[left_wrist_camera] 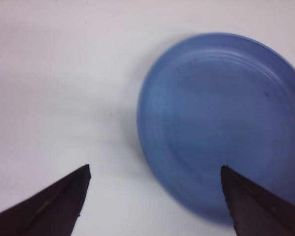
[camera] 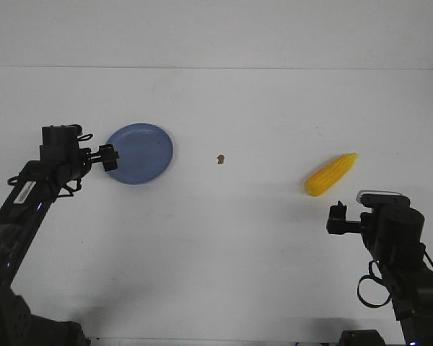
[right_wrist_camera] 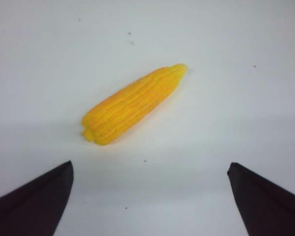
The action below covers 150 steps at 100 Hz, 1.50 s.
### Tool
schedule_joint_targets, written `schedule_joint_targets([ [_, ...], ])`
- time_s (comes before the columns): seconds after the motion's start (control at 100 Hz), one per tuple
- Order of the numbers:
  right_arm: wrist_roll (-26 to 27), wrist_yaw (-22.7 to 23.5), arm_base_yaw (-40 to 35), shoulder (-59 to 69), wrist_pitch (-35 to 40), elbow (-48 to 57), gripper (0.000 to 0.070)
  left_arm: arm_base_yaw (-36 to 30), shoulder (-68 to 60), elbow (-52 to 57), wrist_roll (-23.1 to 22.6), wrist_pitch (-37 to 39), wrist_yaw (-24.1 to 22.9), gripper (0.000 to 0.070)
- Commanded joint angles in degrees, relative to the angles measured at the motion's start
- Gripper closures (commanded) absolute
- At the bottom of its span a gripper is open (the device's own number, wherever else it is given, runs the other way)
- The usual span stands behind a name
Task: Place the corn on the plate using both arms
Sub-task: 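Reach the left gripper forward to the rim of the blue plate, then close the left gripper on the blue plate's rim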
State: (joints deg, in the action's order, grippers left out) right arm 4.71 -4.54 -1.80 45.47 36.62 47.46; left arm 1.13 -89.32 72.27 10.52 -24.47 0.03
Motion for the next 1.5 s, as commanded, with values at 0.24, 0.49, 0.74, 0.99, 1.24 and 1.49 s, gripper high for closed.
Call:
schedule_joint_targets([
  [0.24,0.0,0.0,0.0,0.3,-0.5,0.7,0.0038,0.7,-14.7,8.5,0.0,-1.3,0.0,0.0156],
  [0.49,0.0,0.0,0.0,0.3,-0.5,0.7,0.0037,0.9,-18.5,8.5,-0.2,-1.1,0.0,0.0155],
  [0.74,0.0,0.0,0.0,0.3,-0.5,0.7,0.0038,0.9,-18.9,8.5,-0.2,-0.5,0.0,0.0156],
  [0.99,0.0,0.0,0.0,0.3,-0.5,0.7,0.0038,0.9,-19.5,8.5,-0.2,-0.5,0.0,0.0156],
  [1.24,0.0,0.0,0.0,0.3,-0.4,0.7,0.0038,0.9,-19.7,8.5,-0.4,-0.2,0.0,0.0161],
  [1.49,0.0,0.0,0.0,0.3,-0.3,0.7,0.0037,0.9,-19.7,8.5,-0.7,-0.7,0.0,0.0496],
])
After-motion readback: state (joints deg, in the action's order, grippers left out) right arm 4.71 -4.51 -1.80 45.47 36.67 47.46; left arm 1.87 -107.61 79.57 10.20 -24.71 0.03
